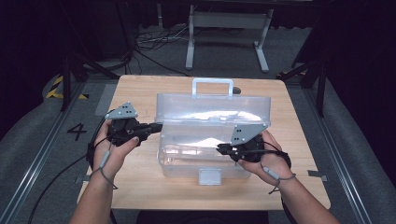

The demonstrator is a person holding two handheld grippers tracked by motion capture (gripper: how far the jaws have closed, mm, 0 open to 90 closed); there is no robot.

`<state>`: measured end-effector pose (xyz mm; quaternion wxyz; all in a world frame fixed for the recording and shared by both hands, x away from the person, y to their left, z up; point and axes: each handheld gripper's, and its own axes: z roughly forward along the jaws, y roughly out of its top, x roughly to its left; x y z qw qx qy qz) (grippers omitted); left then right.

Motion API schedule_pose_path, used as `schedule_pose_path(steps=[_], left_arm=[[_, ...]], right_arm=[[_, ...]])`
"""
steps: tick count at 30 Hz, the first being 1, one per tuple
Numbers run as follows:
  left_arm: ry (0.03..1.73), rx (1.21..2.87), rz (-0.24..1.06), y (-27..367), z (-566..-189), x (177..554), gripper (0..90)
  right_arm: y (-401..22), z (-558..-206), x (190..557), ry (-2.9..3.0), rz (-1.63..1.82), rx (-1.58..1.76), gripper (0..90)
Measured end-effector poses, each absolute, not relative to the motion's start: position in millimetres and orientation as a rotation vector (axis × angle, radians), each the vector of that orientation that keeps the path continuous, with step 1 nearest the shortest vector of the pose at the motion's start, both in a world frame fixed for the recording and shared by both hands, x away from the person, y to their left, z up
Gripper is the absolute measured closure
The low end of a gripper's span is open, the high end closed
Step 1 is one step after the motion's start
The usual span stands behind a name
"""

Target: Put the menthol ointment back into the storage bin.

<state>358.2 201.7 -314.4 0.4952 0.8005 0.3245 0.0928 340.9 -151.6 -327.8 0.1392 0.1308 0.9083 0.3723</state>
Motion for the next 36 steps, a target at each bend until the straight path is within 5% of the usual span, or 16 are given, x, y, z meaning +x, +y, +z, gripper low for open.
schedule_pose_path(steps=[36], left_arm=[[0.782, 1.965, 0.219, 201, -314, 357, 89.7]], right_arm=[[-224, -317, 339, 2.399, 1.337, 0.671, 90.0]])
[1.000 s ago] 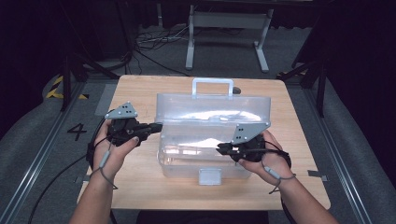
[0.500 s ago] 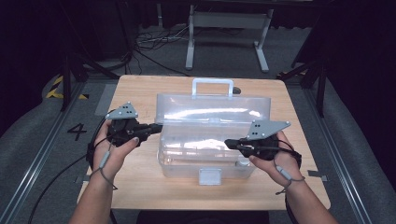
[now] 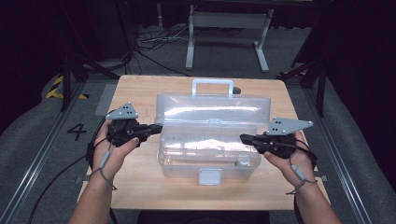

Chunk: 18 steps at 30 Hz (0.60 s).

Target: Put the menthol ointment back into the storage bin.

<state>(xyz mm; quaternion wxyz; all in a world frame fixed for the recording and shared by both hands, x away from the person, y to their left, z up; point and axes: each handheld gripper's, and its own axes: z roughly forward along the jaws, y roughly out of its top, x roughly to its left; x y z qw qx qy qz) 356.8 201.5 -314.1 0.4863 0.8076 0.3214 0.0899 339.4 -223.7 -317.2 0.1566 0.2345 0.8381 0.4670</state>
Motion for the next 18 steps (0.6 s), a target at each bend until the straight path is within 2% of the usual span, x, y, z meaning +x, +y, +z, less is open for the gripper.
schedule_pose_path(steps=[18], left_arm=[[0.806, 2.02, 0.183, 202, -316, 355, 89.5]], right_arm=[[-264, -320, 342, 2.315, 1.365, 0.827, 90.0]])
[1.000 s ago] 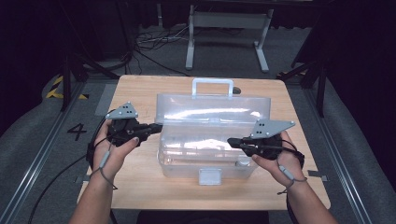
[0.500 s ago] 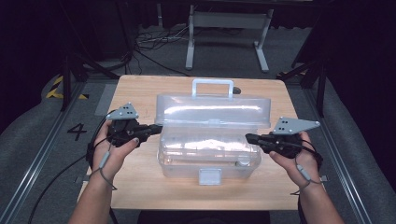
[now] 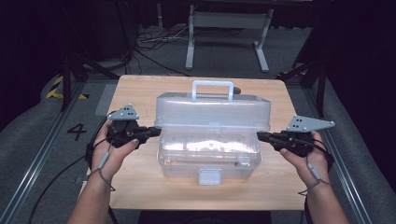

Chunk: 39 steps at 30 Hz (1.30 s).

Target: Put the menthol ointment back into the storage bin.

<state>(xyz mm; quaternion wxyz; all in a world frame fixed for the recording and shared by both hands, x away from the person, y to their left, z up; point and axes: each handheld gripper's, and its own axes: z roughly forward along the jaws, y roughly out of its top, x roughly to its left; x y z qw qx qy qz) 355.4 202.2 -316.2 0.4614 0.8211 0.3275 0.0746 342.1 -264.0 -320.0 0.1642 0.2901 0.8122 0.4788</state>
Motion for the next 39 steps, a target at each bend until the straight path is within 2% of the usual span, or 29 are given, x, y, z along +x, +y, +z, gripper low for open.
schedule_pose_path(steps=[39], left_arm=[[0.846, 2.133, 0.145, 201, -323, 352, 88.1]], right_arm=[[-279, -329, 348, 2.441, 1.291, 0.973, 90.0]])
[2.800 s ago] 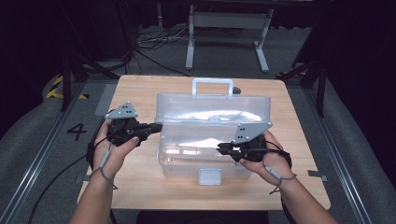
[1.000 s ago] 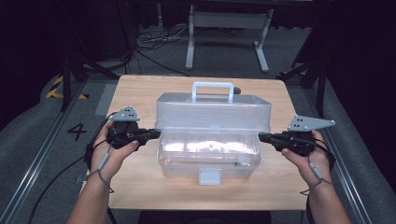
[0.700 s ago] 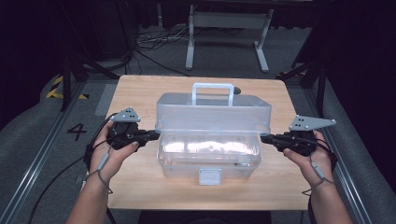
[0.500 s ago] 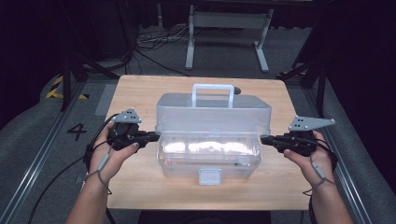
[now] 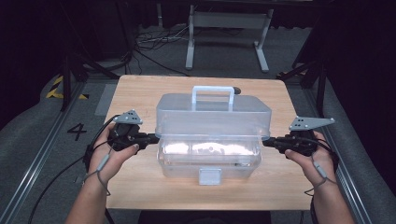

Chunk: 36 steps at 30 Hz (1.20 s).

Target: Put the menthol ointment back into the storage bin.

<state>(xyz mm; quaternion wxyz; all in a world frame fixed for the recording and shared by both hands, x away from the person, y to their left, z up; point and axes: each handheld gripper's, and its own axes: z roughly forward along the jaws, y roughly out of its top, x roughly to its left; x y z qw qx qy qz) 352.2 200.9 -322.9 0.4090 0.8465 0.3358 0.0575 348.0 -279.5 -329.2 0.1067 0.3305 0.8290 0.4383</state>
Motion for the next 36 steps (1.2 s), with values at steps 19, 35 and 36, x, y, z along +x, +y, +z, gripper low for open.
schedule_pose_path(steps=[19, 35, 36], left_arm=[[0.856, 2.183, 0.102, 201.3, -325.9, 352.7, 87.8], [0.835, 2.259, 0.05, 197.4, -329.8, 352.3, 87.3], [0.835, 2.259, 0.05, 197.4, -329.8, 352.3, 87.3]], right_arm=[[-278.1, -330.6, 346.7, 2.522, 1.205, 0.966, 90.0], [-275.1, -334.9, 346.4, 2.578, 1.13, 0.956, 88.7], [-275.1, -334.9, 346.4, 2.578, 1.13, 0.956, 88.7]])
